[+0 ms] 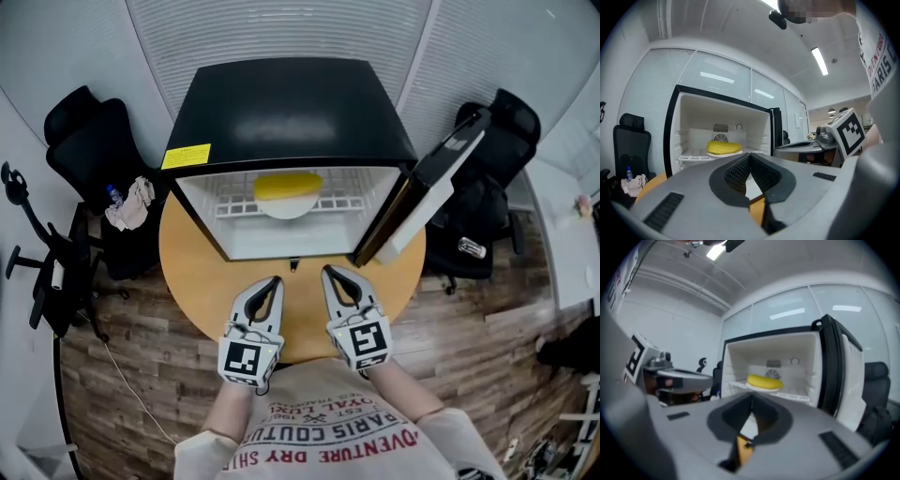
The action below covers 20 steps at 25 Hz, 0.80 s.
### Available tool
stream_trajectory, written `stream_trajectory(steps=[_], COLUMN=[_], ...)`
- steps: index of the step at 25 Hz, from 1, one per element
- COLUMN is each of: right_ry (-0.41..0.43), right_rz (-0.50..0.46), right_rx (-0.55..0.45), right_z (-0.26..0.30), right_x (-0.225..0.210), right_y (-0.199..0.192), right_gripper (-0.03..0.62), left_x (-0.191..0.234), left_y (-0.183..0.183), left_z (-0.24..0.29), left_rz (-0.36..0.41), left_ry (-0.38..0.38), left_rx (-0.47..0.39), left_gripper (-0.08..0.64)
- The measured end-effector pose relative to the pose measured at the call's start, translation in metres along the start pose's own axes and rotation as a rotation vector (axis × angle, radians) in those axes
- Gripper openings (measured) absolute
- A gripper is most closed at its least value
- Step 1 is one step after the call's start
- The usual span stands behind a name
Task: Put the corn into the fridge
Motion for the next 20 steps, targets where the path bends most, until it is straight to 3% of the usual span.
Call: stream_trajectory(steps=[14,20], right_ry=[0.020,-0.031], right_rz=[0.028,0.030], right_rx=[0.000,0.047], right_z=[0.000,0.000], right_x=[-0.004,-0.006], right_y=[0.016,0.022], right_gripper=[0.028,0.028], left_x=[-0.002,0.000], left_y=[0.011,0.011], left_z=[0.005,0.006], left_rz=[0.030,0.031], left_ry=[-0.018,-0.005], left_rx=[-0.017,-0.001], left_gripper=[0.031,0.031])
Point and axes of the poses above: the fingertips, and each gripper's own axes: z forward along the fingers, x to its left, y out of its top, the point moved 8 cm from there along -z, backward along the fingers, and after that the axes turned 14 degrees about -y, right-handed, at the moved point
